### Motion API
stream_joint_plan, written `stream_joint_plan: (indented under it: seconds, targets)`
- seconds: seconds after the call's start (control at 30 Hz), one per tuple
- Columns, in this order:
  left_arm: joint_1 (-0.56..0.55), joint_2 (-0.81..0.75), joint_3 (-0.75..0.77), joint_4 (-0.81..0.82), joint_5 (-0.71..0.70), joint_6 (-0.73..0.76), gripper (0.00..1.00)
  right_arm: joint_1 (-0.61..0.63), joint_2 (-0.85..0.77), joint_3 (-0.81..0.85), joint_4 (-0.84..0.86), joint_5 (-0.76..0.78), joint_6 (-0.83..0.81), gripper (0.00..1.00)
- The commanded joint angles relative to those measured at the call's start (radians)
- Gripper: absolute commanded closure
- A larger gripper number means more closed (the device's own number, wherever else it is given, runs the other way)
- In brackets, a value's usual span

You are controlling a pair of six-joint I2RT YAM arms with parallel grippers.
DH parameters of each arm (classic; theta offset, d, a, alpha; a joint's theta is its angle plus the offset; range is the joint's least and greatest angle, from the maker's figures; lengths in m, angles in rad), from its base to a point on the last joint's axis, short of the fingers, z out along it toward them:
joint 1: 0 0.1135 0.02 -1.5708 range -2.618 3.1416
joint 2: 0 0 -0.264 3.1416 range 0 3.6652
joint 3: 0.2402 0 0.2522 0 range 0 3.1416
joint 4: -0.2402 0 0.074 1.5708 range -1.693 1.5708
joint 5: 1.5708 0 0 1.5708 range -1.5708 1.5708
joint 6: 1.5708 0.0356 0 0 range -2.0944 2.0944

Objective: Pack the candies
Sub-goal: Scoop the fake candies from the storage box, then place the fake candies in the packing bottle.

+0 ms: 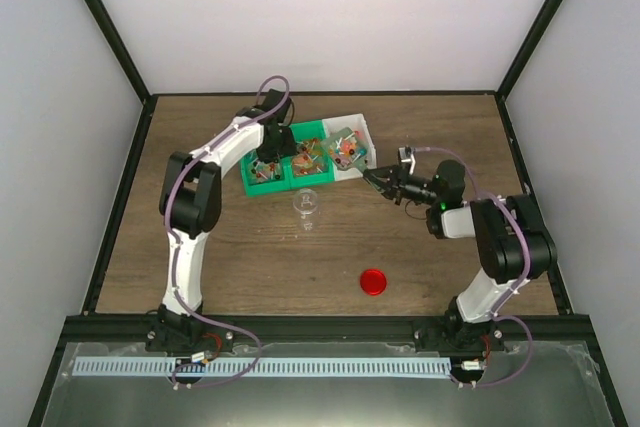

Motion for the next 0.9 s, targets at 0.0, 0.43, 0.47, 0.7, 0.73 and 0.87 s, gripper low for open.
stream_joint_plan:
  seconds: [0.0,0.43,0.47,0.7,0.73,0.87]
  targets:
    - [0.004,-0.079,-0.027,-0.032,0.003,-0.018,0.54,-0.014,-0.043,-0.022,-0.051,-0.035,-0.052,0.99]
    - [0.005,-0.209,-0.133,-0.026,0.061,0.026,0.46,-0.004,-0.342,0.028,-0.901,-0.071,-0.538,0.99]
    - [0.005,-0.226,-0.159,-0.012,0.081,0.027,0.45,-0.004,-0.361,0.018,-0.924,-0.074,-0.549,0.99]
    - [0.008,-0.369,-0.346,0.113,0.139,0.029,0.36,-0.005,-0.486,0.033,-1.183,-0.055,-0.662,0.99]
    - [0.007,-0.392,-0.368,0.121,0.138,0.031,0.36,-0.004,-0.497,0.048,-1.218,-0.048,-0.674,0.99]
    - [0.009,-0.47,-0.473,0.144,0.141,0.017,0.38,-0.004,-0.513,0.109,-1.341,-0.036,-0.714,0.99]
